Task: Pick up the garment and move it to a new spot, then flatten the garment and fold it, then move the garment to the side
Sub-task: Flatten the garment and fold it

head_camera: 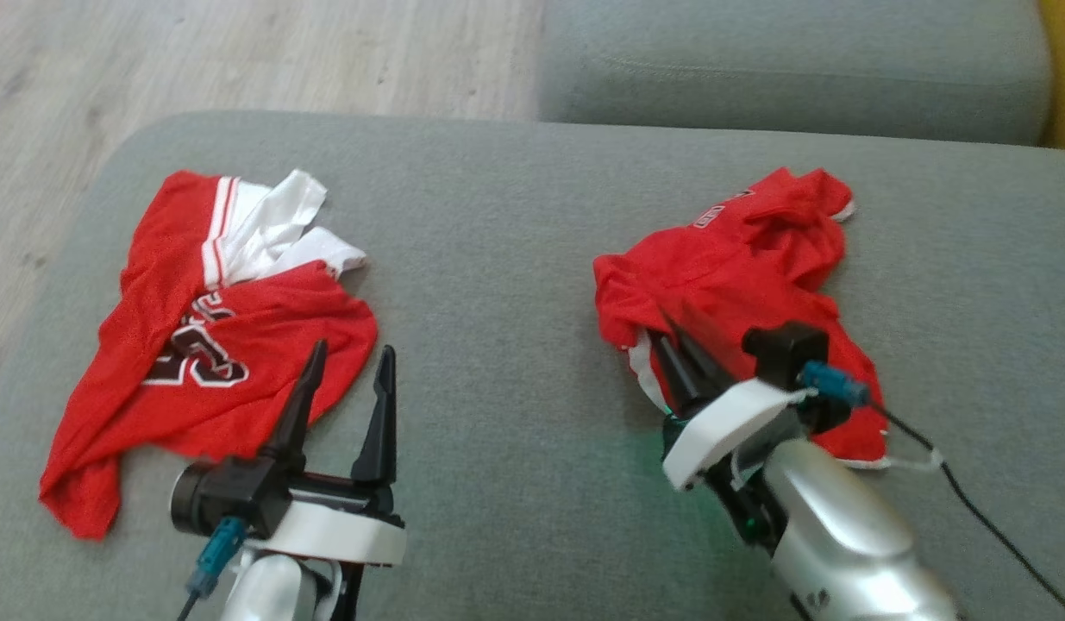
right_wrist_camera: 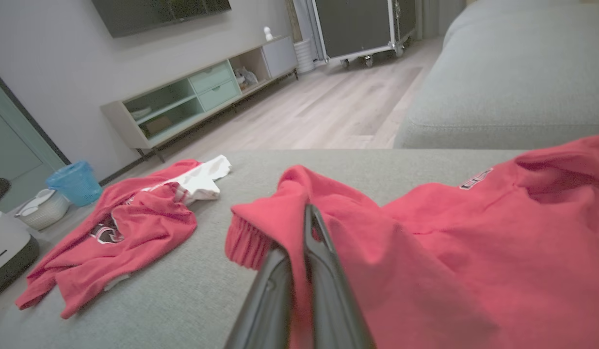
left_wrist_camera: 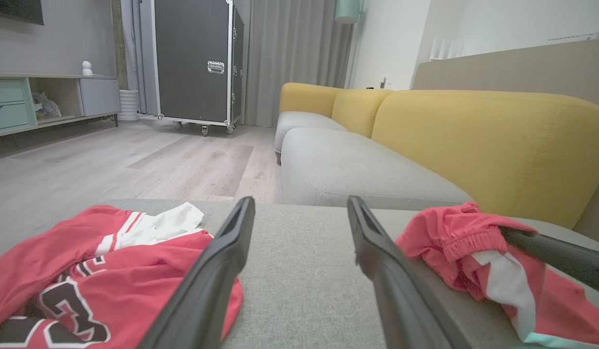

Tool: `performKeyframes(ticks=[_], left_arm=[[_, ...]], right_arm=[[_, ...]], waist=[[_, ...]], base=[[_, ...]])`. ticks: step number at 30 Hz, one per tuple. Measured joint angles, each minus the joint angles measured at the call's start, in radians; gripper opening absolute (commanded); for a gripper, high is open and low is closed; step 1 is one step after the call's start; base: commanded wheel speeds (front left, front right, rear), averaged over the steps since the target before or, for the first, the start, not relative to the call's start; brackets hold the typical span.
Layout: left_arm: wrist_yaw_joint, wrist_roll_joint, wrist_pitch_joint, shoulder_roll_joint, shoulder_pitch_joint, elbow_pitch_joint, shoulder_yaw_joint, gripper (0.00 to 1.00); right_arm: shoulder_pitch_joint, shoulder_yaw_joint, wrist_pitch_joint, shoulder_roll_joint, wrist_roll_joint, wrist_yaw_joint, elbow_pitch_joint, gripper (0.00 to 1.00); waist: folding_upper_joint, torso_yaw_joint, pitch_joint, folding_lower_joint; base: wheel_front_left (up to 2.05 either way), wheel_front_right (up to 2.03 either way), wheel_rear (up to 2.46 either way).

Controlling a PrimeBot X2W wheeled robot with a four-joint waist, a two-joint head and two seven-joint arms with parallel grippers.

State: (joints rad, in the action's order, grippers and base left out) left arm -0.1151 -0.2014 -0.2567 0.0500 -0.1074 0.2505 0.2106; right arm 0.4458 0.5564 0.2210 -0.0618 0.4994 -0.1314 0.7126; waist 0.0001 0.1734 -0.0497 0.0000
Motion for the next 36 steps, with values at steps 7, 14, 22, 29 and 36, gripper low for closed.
performKeyframes(ticks=[7,14,22,29,36], left_arm=[[0.0,0.0,0.0,0.0,-0.001,0.001,0.018,1.0],[-0.001,-0.006,0.0,0.0,-0.014,0.005,0.035,1.0],[0.0,-0.006,0.0,0.0,-0.029,0.007,0.031,1.0],[0.0,-0.005,0.0,0.0,-0.03,0.007,0.007,1.0],[0.002,-0.001,0.0,-0.001,-0.02,-0.003,-0.018,1.0]], right_arm=[[0.096,-0.048,-0.006,0.0,-0.045,0.0,0.175,0.0],[0.169,-0.034,-0.006,0.0,-0.133,0.0,0.341,1.0],[0.2,-0.004,0.018,0.0,-0.16,0.0,0.34,1.0],[0.173,-0.011,0.027,0.0,-0.092,0.0,0.227,1.0],[0.059,-0.055,0.027,-0.012,-0.086,0.0,0.108,1.0]], waist=[[0.0,0.035,-0.026,0.0001],[0.0,0.052,-0.054,0.0001],[0.0,0.024,-0.06,0.0001],[0.0,-0.04,-0.037,0.0001],[0.0,-0.125,-0.008,0.0]], base=[[0.0,0.0,0.0],[0.0,0.0,0.0],[0.0,0.0,0.0],[0.0,0.0,0.0],[0.0,0.0,0.0]])
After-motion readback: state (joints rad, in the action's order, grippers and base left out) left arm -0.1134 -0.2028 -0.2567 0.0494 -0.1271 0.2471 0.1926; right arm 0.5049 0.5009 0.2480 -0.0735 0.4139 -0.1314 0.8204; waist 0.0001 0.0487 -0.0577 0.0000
